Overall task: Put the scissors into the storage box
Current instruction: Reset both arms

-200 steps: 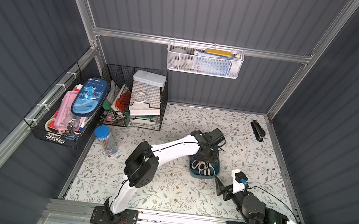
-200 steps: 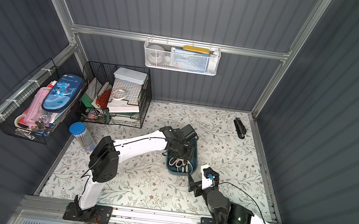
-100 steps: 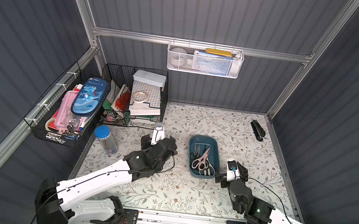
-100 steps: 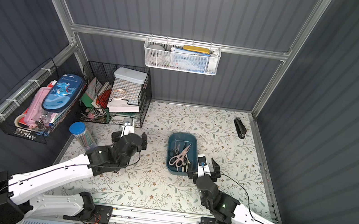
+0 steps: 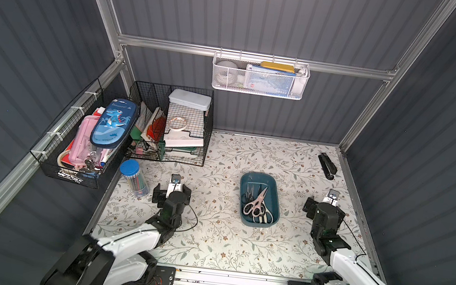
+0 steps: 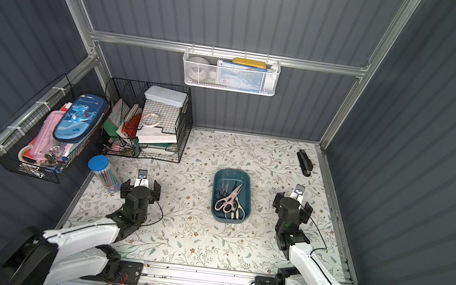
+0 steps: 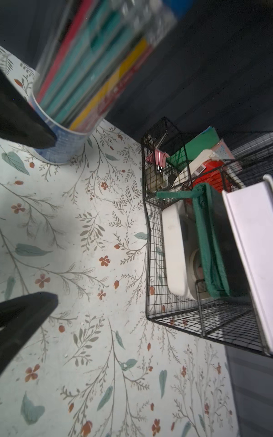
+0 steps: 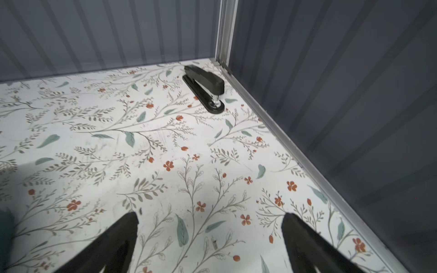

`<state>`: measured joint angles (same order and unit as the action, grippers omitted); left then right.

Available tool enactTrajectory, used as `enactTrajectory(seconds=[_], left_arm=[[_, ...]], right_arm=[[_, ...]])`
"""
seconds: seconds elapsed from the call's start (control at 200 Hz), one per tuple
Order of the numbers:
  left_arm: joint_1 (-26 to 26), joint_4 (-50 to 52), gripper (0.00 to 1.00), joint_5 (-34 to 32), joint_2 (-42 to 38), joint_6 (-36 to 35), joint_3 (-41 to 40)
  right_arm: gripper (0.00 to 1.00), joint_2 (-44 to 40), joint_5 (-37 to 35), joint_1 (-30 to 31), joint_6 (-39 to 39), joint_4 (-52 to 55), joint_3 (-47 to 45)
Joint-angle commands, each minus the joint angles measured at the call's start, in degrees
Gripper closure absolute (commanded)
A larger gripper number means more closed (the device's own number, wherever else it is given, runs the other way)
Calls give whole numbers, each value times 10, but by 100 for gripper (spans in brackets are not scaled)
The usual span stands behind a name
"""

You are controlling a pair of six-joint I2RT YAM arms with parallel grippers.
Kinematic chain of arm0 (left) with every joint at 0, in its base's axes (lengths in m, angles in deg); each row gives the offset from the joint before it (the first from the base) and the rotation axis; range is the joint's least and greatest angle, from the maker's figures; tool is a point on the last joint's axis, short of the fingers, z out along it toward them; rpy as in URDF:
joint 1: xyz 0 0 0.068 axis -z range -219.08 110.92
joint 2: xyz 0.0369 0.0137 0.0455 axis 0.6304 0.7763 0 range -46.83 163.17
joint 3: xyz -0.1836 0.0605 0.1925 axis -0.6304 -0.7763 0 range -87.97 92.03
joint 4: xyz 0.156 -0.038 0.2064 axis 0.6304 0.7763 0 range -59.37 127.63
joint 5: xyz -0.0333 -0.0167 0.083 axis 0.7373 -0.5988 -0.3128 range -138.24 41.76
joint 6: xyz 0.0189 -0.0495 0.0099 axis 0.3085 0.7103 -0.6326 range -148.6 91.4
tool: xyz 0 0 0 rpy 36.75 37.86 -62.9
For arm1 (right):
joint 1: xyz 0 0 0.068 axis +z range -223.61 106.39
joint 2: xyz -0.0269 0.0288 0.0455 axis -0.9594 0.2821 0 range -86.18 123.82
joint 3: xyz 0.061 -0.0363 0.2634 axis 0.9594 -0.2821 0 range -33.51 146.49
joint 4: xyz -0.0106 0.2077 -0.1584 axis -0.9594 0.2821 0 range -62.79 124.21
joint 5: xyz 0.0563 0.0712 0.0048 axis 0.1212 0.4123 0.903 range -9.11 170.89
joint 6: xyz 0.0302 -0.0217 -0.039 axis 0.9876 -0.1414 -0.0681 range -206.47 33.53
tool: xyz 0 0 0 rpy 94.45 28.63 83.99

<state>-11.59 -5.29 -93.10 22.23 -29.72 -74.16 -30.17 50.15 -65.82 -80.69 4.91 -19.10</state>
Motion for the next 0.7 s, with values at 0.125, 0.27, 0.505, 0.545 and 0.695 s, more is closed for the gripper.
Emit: enactTrajectory(seconds=[0.125,0.27,0.505,0.545,0.695], left_arm=[[-84,-241,1,121,129,-21,30],[-140,-273,1,168,160,-9,41],[-220,-418,1,256,266,36,15],[-220,-452,1,268,288,26,14],[-220,-335,1,271,279,22,68]], right_arm=[[1,64,116,-37,-7,-270,-65],[1,128,147,-42,-32,-328,-49],[1,365,186,-58,-42,-562,-33],[1,372,197,-61,-46,-572,-30],[6,301,187,-62,-28,-267,76]])
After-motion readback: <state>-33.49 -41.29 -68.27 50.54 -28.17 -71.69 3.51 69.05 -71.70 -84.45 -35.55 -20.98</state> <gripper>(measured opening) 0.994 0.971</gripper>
